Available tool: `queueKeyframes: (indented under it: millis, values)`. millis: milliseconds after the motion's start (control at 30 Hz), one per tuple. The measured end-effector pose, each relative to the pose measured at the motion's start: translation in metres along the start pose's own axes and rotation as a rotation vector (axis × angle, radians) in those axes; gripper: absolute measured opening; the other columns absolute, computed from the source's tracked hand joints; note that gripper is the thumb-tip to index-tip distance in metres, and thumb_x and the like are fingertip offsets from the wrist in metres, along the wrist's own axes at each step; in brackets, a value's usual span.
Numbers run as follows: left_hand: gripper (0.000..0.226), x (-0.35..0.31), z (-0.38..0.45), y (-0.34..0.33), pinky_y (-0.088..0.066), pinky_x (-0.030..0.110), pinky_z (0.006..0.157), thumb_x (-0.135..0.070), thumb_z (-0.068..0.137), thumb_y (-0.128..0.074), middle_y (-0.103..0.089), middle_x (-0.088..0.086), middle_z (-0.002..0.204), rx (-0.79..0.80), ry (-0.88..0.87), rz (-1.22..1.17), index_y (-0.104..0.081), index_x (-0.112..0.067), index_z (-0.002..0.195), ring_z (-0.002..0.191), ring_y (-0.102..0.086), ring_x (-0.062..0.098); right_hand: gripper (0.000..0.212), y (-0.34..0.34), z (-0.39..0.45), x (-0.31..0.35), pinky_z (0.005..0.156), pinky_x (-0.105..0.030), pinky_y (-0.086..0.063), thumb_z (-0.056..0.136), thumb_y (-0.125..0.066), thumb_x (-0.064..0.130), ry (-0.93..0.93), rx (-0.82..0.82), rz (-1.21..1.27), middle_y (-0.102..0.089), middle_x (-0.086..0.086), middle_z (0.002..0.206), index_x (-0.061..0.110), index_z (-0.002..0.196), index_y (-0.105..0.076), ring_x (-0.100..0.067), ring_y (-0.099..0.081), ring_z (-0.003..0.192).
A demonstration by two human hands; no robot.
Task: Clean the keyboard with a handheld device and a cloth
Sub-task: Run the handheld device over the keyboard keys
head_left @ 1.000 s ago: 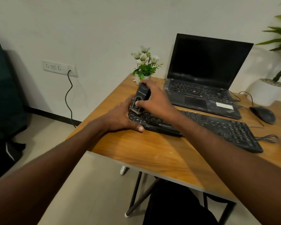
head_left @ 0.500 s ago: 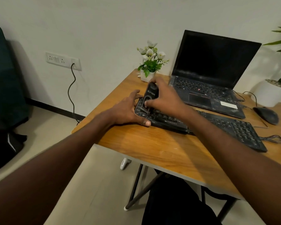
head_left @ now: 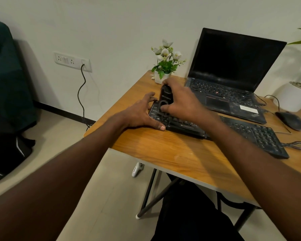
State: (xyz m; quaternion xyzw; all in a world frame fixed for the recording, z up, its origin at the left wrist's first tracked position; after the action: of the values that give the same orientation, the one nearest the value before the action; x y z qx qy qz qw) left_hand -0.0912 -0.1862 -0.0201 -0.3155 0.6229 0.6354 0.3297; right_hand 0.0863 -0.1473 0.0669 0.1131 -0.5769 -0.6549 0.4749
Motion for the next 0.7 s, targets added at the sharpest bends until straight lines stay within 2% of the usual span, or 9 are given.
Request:
queueKeyframes:
  millis: [67, 133, 300, 333, 400, 467, 567, 633, 700]
  values:
    - [0.153, 0.001, 0.002, 0.001, -0.042, 0.052, 0.122, -0.063, 0.046, -0.105, -0.049, -0.009, 0.159, 0.018, -0.013, -0.017, -0.010, -0.047, 0.165, 0.146, -0.049, 0.015, 0.072, -0.013, -0.001, 0.004, 0.080, -0.033, -0.061, 0.081, -0.083, 0.018, 0.027, 0.010, 0.191, -0.059, 0.001, 0.120, 0.026, 0.139, -0.041, -0.013, -0.063, 0.103]
    - [0.148, 0.002, 0.003, 0.002, -0.044, 0.049, 0.120, -0.056, 0.051, -0.107, -0.054, -0.010, 0.152, 0.041, -0.020, -0.029, -0.013, -0.044, 0.164, 0.142, -0.052, 0.013, 0.071, -0.018, 0.001, 0.002, 0.078, -0.030, -0.060, 0.081, -0.082, 0.018, 0.044, 0.033, 0.259, -0.058, 0.004, 0.119, 0.027, 0.137, -0.041, -0.008, -0.062, 0.101]
    - [0.140, -0.003, 0.000, 0.003, -0.046, 0.037, 0.117, -0.033, 0.064, -0.105, -0.046, -0.008, 0.157, 0.046, -0.005, -0.071, -0.009, -0.030, 0.167, 0.140, -0.050, 0.013, 0.069, -0.011, 0.021, -0.002, 0.080, -0.043, -0.061, 0.080, -0.080, 0.017, 0.070, 0.083, 0.044, -0.061, -0.004, 0.115, 0.025, 0.136, -0.040, -0.020, -0.064, 0.098]
    - [0.140, -0.003, 0.000, 0.003, -0.046, 0.040, 0.118, -0.034, 0.064, -0.105, -0.044, -0.006, 0.160, 0.042, -0.008, -0.073, -0.009, -0.031, 0.167, 0.141, -0.049, 0.016, 0.068, -0.011, 0.024, -0.003, 0.079, -0.044, -0.061, 0.080, -0.079, 0.018, 0.080, 0.055, 0.005, -0.061, -0.005, 0.114, 0.026, 0.135, -0.040, -0.021, -0.063, 0.099]
    - [0.140, -0.003, -0.001, 0.003, -0.045, 0.047, 0.120, -0.038, 0.061, -0.105, -0.046, -0.003, 0.159, 0.033, -0.013, -0.072, -0.012, -0.034, 0.166, 0.142, -0.050, 0.019, 0.068, -0.013, 0.027, -0.006, 0.074, -0.033, -0.059, 0.081, -0.079, 0.017, 0.075, 0.029, 0.026, -0.060, -0.005, 0.115, 0.025, 0.135, -0.040, -0.021, -0.062, 0.101]
    - [0.139, -0.002, -0.001, 0.002, -0.044, 0.048, 0.120, -0.040, 0.061, -0.105, -0.050, -0.003, 0.156, 0.031, -0.007, -0.067, -0.013, -0.034, 0.165, 0.140, -0.052, 0.018, 0.070, -0.012, 0.028, -0.011, 0.072, -0.024, -0.056, 0.081, -0.081, 0.016, 0.046, 0.096, 0.098, -0.058, -0.003, 0.118, 0.023, 0.138, -0.040, -0.017, -0.062, 0.101]
    - [0.146, -0.003, 0.000, 0.002, -0.043, 0.049, 0.121, -0.048, 0.056, -0.106, -0.040, -0.004, 0.165, 0.023, 0.002, -0.053, -0.011, -0.035, 0.166, 0.145, -0.047, 0.019, 0.074, -0.003, 0.034, -0.010, 0.079, -0.033, -0.060, 0.080, -0.082, 0.018, 0.055, 0.235, -0.084, -0.060, -0.006, 0.119, 0.024, 0.139, -0.039, -0.022, -0.063, 0.102]
    - [0.144, -0.004, 0.000, 0.002, -0.044, 0.050, 0.120, -0.050, 0.056, -0.105, -0.040, -0.006, 0.165, 0.022, 0.002, -0.039, -0.013, -0.035, 0.165, 0.144, -0.047, 0.019, 0.073, 0.001, 0.040, -0.002, 0.081, -0.038, -0.059, 0.080, -0.081, 0.018, 0.087, 0.215, -0.213, -0.061, -0.007, 0.116, 0.023, 0.140, -0.039, -0.024, -0.062, 0.100]
    - [0.139, -0.003, 0.001, 0.002, -0.044, 0.047, 0.120, -0.044, 0.060, -0.105, -0.047, -0.006, 0.156, 0.023, 0.004, -0.050, -0.014, -0.033, 0.165, 0.141, -0.049, 0.018, 0.071, -0.006, 0.039, 0.003, 0.078, -0.037, -0.060, 0.080, -0.079, 0.017, 0.093, 0.147, -0.137, -0.061, -0.007, 0.113, 0.022, 0.139, -0.039, -0.023, -0.062, 0.098]
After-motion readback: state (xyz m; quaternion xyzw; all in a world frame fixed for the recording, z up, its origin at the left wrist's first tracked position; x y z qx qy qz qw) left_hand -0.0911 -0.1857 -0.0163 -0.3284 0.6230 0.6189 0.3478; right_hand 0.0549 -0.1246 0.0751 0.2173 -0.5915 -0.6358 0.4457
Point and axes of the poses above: each hand's wrist, its own z-axis towards the middle knuckle, its own y-axis out of the back of the hand, x = y × z, the point moved 2 cm from there along z, towards the middle knuckle
